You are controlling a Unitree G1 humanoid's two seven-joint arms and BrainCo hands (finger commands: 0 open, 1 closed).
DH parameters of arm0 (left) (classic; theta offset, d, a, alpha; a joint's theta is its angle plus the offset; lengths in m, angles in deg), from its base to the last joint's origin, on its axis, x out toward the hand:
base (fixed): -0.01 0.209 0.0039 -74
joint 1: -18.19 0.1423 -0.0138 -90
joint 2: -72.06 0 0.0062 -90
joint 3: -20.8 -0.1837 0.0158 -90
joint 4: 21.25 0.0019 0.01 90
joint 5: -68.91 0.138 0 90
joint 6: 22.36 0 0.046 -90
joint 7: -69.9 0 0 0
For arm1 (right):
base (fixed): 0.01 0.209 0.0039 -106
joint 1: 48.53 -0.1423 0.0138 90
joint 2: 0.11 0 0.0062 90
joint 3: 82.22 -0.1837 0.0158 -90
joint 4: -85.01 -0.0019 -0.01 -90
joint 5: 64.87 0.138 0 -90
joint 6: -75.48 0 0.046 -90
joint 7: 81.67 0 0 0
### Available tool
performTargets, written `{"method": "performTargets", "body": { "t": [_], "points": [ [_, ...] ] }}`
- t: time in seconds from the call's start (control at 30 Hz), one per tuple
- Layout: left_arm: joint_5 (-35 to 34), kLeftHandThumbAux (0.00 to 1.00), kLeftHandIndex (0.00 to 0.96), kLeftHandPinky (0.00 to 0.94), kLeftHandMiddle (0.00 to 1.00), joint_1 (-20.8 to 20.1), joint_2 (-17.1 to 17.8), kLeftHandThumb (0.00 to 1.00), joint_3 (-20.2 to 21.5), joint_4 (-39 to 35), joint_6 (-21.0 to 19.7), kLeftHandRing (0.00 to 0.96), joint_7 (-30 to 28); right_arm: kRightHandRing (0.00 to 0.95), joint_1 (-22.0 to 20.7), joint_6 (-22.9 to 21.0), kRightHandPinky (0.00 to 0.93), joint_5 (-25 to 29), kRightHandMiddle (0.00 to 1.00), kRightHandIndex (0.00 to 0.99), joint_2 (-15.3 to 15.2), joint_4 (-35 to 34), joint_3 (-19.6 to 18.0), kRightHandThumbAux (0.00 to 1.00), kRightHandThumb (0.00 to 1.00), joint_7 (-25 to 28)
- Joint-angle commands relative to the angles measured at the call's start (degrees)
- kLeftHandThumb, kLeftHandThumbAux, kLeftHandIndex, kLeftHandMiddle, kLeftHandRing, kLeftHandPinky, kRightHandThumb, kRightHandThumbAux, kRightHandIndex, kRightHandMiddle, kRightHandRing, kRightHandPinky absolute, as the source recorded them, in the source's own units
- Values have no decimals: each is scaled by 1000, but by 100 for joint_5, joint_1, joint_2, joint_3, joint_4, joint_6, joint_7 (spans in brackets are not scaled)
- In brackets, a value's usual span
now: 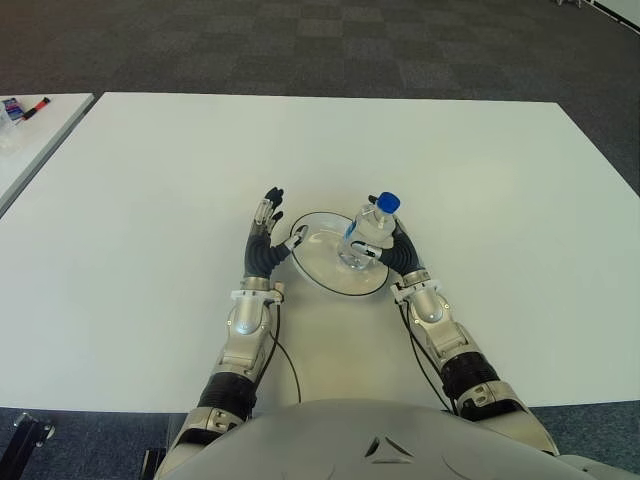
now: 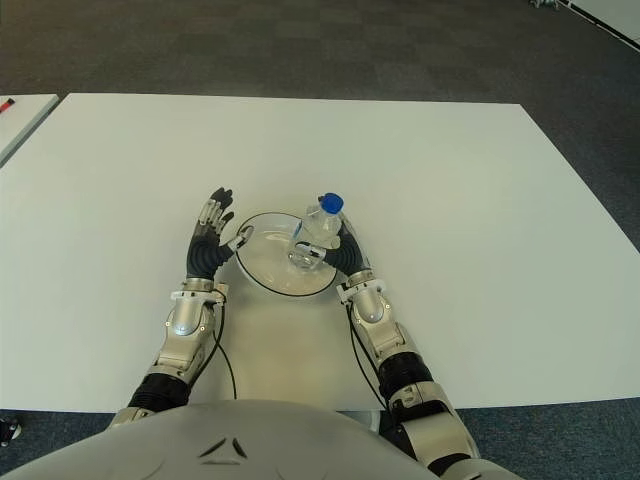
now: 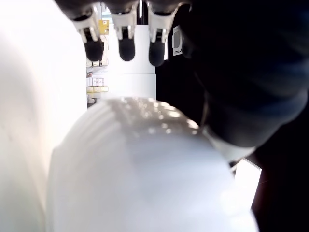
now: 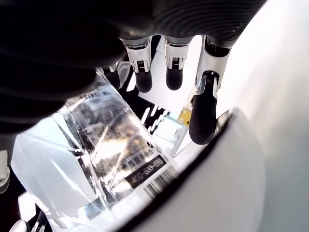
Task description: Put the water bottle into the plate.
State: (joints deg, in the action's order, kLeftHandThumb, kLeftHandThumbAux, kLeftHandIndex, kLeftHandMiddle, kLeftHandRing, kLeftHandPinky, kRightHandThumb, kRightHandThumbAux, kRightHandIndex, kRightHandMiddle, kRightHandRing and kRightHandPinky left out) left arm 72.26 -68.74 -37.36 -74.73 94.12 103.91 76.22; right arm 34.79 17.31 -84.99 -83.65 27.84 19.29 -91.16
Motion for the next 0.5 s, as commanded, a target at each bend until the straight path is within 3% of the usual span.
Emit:
{"method": "performTargets", "body": {
  "t": [0.03,0.5],
  "points": [
    [39,844,63,95,101,-22,-239,255,-40,78,-31,80,54,0,111,-223,94,-23,0,0,-37,237,20,462,577,81],
    [-2,839,58,90,98,-61,-242,236,-53,159,-56,79,1,0,127,-326,103,-21,0,0,-42,225,5,469,578,91]
  ]
}}
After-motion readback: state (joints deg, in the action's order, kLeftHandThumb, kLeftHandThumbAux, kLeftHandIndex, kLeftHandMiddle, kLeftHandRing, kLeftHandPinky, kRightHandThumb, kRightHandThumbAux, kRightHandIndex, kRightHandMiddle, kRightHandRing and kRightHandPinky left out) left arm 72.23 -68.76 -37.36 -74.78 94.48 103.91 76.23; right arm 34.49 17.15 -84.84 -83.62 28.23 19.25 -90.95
